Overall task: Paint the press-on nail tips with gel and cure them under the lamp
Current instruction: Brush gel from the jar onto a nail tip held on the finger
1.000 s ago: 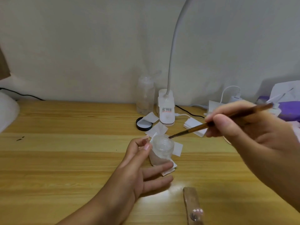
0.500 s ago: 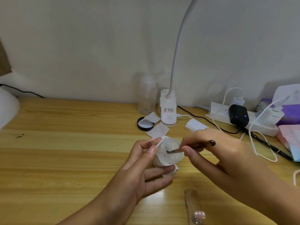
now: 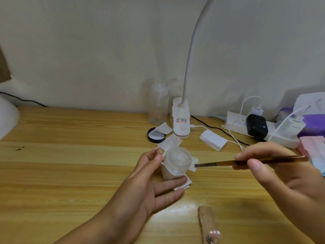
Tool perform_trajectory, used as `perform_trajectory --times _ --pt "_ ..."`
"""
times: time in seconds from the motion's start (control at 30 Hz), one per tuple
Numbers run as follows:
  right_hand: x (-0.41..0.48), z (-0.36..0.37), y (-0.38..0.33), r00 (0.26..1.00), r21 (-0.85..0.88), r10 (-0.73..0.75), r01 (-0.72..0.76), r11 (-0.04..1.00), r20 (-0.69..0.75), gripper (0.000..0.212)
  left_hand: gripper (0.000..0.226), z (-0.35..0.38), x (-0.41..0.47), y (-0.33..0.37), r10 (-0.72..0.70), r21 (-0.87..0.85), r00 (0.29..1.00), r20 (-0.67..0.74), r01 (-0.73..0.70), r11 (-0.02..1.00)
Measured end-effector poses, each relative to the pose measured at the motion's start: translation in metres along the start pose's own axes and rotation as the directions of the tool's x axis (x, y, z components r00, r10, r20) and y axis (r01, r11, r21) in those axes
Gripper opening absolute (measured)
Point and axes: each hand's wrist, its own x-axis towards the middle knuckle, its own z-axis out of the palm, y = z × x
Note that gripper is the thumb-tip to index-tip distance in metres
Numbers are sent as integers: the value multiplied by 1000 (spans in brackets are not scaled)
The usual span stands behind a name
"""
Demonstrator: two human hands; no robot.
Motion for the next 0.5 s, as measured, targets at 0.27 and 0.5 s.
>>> perform_trajectory --times 0.27,0.5 --pt "-11 9 27 959 395 239 -161 905 -155 24 20 7 -8 -10 337 272 917 -214 -275 922" --pt "-14 20 23 917 498 383 -281 820 -112 42 22 7 -16 -14 324 393 946 4 -299 869"
